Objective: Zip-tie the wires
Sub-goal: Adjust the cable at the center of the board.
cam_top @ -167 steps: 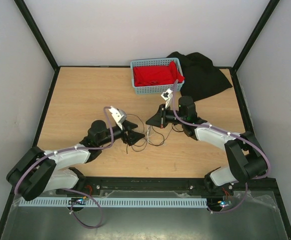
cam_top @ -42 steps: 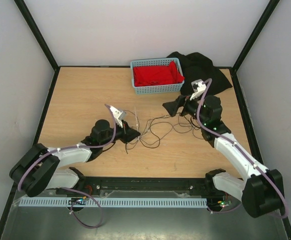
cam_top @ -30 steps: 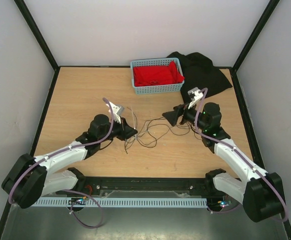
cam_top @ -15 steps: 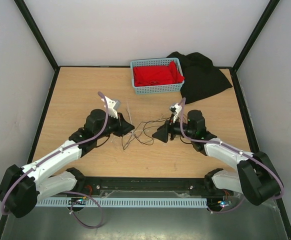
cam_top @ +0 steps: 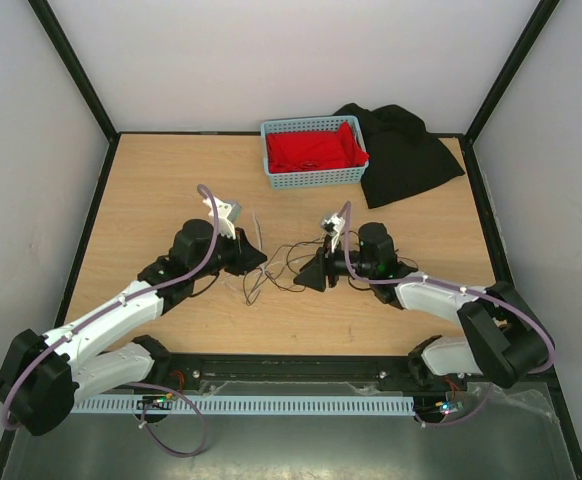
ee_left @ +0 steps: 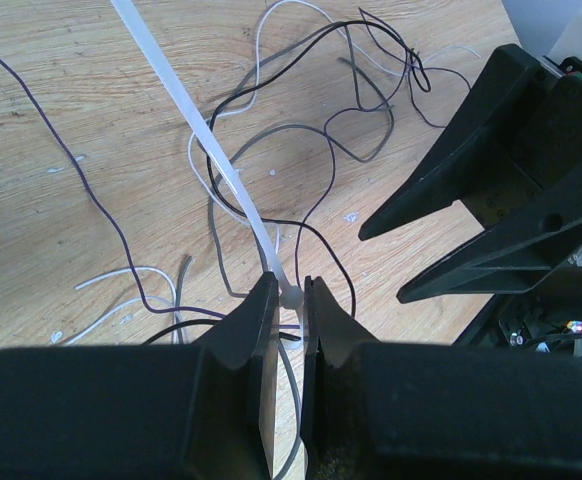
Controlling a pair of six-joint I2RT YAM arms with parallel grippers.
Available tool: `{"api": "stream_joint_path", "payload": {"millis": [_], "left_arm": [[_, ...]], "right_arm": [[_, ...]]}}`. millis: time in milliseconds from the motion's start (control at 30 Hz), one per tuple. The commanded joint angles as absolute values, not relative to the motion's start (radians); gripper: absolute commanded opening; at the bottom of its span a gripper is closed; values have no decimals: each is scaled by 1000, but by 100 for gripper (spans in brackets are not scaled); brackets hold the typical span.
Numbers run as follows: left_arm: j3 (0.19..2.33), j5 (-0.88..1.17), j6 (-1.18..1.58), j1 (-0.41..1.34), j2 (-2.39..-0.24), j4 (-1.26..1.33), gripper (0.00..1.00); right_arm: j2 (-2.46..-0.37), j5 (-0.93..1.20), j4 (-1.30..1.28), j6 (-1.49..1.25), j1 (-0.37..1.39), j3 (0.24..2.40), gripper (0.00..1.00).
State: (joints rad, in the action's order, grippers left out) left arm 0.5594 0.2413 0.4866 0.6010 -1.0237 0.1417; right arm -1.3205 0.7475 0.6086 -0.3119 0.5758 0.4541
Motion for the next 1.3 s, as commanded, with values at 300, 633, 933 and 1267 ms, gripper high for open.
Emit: {"api": "stream_joint_path", "payload": {"millis": [300,633,933,1267], "left_arm": [[573,244,482,597,-1015,141,0],[576,244,479,597,-1026,138,0],[582,257,480,597,-1035,137,0],[578,251,487,597,-1051,134,0]], "right_arm": [[-1481,652,575,-143,662,568,62],[-1518,752,561,-64,713,573,69],[-1598,685,587,-59,769,632,69],[-1620,637,646,-64,770,637,45]]}}
